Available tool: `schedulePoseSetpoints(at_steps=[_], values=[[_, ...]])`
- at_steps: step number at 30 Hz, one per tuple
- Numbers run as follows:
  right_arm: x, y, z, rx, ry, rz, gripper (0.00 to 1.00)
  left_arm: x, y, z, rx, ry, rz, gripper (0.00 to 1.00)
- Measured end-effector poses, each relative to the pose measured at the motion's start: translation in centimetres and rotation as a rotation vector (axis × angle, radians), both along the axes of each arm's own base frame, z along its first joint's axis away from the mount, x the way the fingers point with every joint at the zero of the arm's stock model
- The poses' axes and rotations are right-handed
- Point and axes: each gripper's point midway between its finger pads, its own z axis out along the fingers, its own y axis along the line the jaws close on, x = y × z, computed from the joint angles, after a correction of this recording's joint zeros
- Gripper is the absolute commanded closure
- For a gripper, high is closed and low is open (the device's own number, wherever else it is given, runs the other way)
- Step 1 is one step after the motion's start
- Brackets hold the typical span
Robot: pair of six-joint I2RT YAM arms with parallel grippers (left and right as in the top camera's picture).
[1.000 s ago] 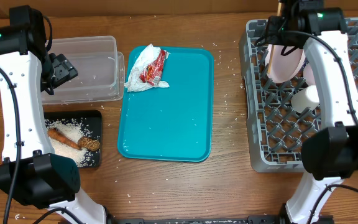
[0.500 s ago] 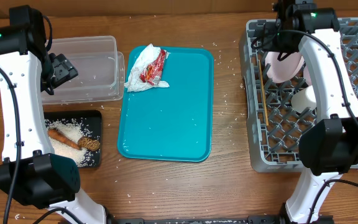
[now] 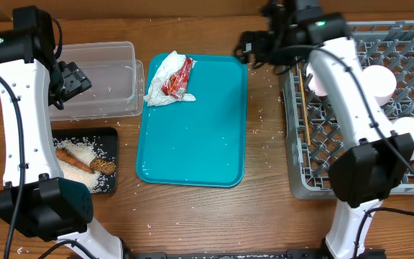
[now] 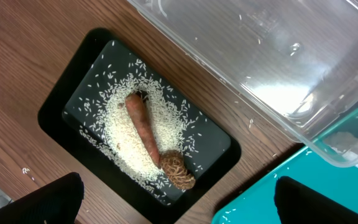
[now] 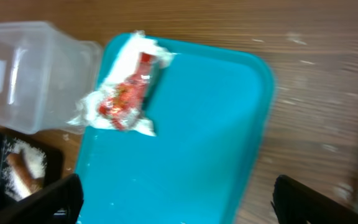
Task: Sort waste into correct bins and load items into the dishwasher
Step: 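Release the chopstick and withdraw the right gripper to the rack's right side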
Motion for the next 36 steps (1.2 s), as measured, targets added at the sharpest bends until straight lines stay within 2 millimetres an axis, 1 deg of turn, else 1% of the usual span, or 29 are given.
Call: schedulePoseSetpoints(at_steps=[4,6,9,11,13,15,17,19,20,22,24,26,27,28,30,32,34,36], values=[[-0.8,4.0,0.1,-0.011,-0.014,-0.011,0.00,0.0,0.0,0.0,0.000,0.000,0.000,0.00],[-1.4,5.3,-0.1,-0.029,-0.003,-0.041,0.00,0.0,0.0,0.0,0.000,0.000,0.000,0.00],[-2.3,6.4,-0.8,-0.052,0.035,-0.098,0.01,0.0,0.0,0.0,0.000,0.000,0.000,0.00],[-2.5,6.3,-1.1,-0.060,0.054,-0.135,0.00,0.0,0.0,0.0,0.000,0.000,0.000,0.00],[-2.6,5.8,-1.2,-0.066,0.073,-0.176,0.00,0.0,0.0,0.0,0.000,0.000,0.000,0.00],[-2.6,5.1,-1.0,-0.066,0.082,-0.210,0.00,0.0,0.0,0.0,0.000,0.000,0.000,0.00],[-2.7,3.8,0.0,-0.061,0.084,-0.243,0.00,0.0,0.0,0.0,0.000,0.000,0.000,0.00],[-3.0,1.9,2.2,-0.044,0.064,-0.282,0.00,0.0,0.0,0.0,0.000,0.000,0.000,0.00],[-3.1,0.6,3.8,-0.030,0.042,-0.306,0.00,0.0,0.0,0.0,0.000,0.000,0.000,0.00],[-3.8,-2.6,7.8,0.007,-0.023,-0.367,0.00,0.0,0.0,0.0,0.000,0.000,0.000,0.00],[-5.0,-6.3,11.9,0.035,-0.097,-0.444,0.00,0.0,0.0,0.0,0.000,0.000,0.000,0.00],[-7.1,-11.2,16.1,0.040,-0.188,-0.555,0.00,0.0,0.0,0.0,0.000,0.000,0.000,0.00],[-8.0,-13.1,17.3,0.032,-0.218,-0.604,0.00,0.0,0.0,0.0,0.000,0.000,0.000,0.00],[-9.3,-15.9,18.8,0.011,-0.256,-0.682,0.00,0.0,0.0,0.0,0.000,0.000,0.000,0.00],[-11.7,-20.2,20.3,-0.043,-0.298,-0.812,0.00,0.0,0.0,0.0,0.000,0.000,0.000,0.00],[-14.2,-23.9,20.6,-0.108,-0.295,-0.930,0.00,0.0,0.0,0.0,0.000,0.000,0.000,0.00],[-15.8,-26.6,20.2,-0.160,-0.269,-1.019,0.00,0.0,0.0,0.0,0.000,0.000,0.000,0.00],[-16.6,-28.3,19.5,-0.197,-0.232,-1.076,0.00,0.0,0.0,0.0,0.000,0.000,0.000,0.00]])
